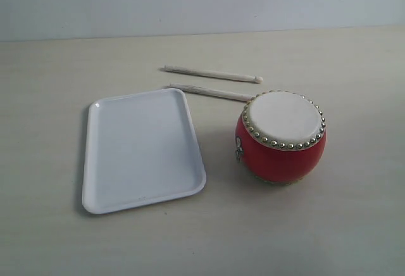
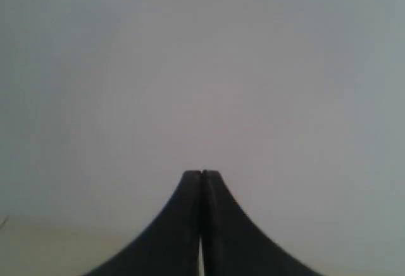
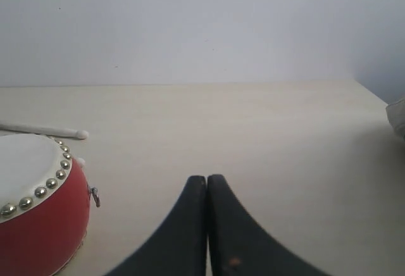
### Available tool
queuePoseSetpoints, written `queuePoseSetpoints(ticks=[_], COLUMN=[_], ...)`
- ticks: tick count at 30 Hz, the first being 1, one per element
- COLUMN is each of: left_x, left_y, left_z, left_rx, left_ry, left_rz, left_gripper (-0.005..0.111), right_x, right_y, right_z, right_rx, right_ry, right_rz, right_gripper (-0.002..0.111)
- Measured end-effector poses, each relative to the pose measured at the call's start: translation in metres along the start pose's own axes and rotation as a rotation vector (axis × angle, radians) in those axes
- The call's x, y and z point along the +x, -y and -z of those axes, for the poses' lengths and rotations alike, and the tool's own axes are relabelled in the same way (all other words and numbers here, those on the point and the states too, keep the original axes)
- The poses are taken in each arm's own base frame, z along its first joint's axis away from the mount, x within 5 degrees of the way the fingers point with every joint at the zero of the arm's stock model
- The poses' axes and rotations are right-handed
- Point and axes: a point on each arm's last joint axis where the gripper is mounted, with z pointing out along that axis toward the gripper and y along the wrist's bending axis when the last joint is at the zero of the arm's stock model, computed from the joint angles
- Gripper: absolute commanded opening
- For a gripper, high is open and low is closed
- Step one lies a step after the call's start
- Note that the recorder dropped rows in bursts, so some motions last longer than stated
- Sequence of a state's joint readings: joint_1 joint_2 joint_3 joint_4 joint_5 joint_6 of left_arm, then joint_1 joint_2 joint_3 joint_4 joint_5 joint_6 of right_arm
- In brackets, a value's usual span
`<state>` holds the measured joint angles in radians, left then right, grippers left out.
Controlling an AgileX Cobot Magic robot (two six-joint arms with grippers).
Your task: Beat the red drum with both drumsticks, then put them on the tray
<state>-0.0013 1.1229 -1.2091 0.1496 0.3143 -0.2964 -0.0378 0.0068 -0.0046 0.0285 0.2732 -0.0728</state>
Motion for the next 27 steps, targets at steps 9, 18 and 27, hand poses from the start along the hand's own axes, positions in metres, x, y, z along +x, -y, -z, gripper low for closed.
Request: queuePoseSetpoints(ticks=[9, 18, 27], left_x=[0.105, 0.195, 0.259], left_y=[0.057, 0.22, 0.269], left_z=[-0.132, -0.163, -0.182], left_rx=[0.209, 0.774, 1.01], left_ry=[-0.958, -0.974, -0.887], left_rz=[-0.429, -1.12, -1.454], left_gripper=[0.0, 0.0, 0.0], right_x=[0.0, 0.0, 0.0], right_y=[0.0, 0.0, 0.0], right_z=[0.0, 0.0, 0.0], right_rx=[0.0, 0.0, 0.0], right_ry=[0.0, 0.0, 0.0], right_rz=[0.0, 0.0, 0.0], right_gripper=[0.0, 0.0, 0.0])
